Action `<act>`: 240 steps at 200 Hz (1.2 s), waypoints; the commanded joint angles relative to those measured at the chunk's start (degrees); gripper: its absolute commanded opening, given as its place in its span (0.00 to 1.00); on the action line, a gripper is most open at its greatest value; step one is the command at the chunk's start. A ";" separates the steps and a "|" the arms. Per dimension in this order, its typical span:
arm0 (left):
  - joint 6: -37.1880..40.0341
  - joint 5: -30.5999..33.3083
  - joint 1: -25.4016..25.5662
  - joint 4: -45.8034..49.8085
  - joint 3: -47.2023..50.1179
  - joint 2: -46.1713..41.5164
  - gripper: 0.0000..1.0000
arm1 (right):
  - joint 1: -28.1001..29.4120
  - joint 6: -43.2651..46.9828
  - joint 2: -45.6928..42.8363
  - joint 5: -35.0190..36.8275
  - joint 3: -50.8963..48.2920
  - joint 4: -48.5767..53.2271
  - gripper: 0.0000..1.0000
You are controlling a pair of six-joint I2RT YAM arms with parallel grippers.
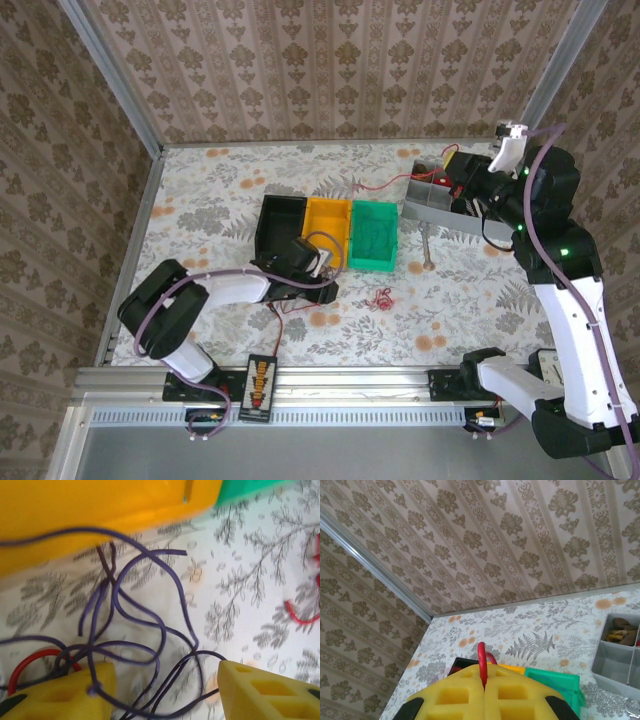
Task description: Untangle the cables
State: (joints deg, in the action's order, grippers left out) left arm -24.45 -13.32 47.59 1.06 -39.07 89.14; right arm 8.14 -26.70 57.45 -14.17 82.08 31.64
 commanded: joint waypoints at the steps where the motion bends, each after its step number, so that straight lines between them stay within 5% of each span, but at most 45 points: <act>1: 3.00 -2.24 0.46 6.21 4.87 -5.27 0.66 | 0.38 0.48 -0.15 -3.48 -1.19 0.76 0.00; 46: 2.76 3.73 0.64 2.55 7.95 -21.39 0.70 | 4.26 -2.71 0.34 -2.18 -3.25 -3.94 0.00; 87: -6.80 24.75 -0.68 5.44 6.68 -32.13 0.81 | 9.47 -2.25 3.89 8.67 -1.87 -3.75 0.00; 116: -20.94 45.26 -0.94 19.45 2.77 -34.27 0.83 | 11.58 -2.53 7.62 15.93 -0.80 -3.45 0.00; 134: -29.34 51.60 -2.28 28.61 1.16 -34.86 0.84 | 11.94 -2.95 10.32 18.61 -0.66 -4.35 0.00; 240: -37.66 51.82 -5.67 37.01 5.24 -40.15 0.86 | 20.45 6.24 21.91 33.84 0.63 -2.71 0.00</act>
State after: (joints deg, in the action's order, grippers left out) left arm -59.24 37.78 42.28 34.74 -34.81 49.10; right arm 25.58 -24.67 77.14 12.82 80.34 28.47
